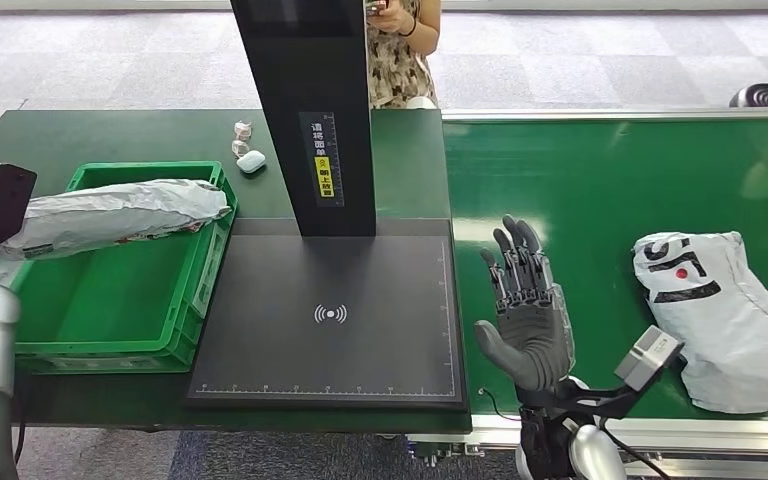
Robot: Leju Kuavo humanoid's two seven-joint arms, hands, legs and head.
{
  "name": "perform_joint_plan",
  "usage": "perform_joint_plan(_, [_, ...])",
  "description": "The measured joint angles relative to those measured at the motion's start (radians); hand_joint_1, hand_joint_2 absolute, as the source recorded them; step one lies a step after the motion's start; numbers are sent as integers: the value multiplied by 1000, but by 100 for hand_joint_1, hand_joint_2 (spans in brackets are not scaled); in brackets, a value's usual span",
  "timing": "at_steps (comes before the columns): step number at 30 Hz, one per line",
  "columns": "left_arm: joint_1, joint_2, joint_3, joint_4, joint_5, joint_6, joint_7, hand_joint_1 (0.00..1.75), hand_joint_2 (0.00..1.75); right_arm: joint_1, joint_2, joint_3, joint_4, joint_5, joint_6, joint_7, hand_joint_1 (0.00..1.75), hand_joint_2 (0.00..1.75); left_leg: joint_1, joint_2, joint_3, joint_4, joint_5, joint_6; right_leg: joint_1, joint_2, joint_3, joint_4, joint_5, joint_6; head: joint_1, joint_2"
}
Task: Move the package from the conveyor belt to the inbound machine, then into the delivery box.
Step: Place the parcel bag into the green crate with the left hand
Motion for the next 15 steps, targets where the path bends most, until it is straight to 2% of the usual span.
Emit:
perform_joint_plan(8, [-29, -2, 0, 44, -42, -31, 49, 0, 175, 3, 0, -1, 0, 15, 10, 1, 0, 175, 0, 0, 0, 0, 0, 0, 0, 0, 0, 0, 0, -1, 0, 0])
perform_joint_plan(15, [0, -8, 14, -11, -12, 34, 50, 0, 175, 7, 0, -4, -2, 23, 21, 4, 0, 175, 0, 1, 0, 0, 0, 0, 0, 1, 0, 0, 0, -1, 0, 0])
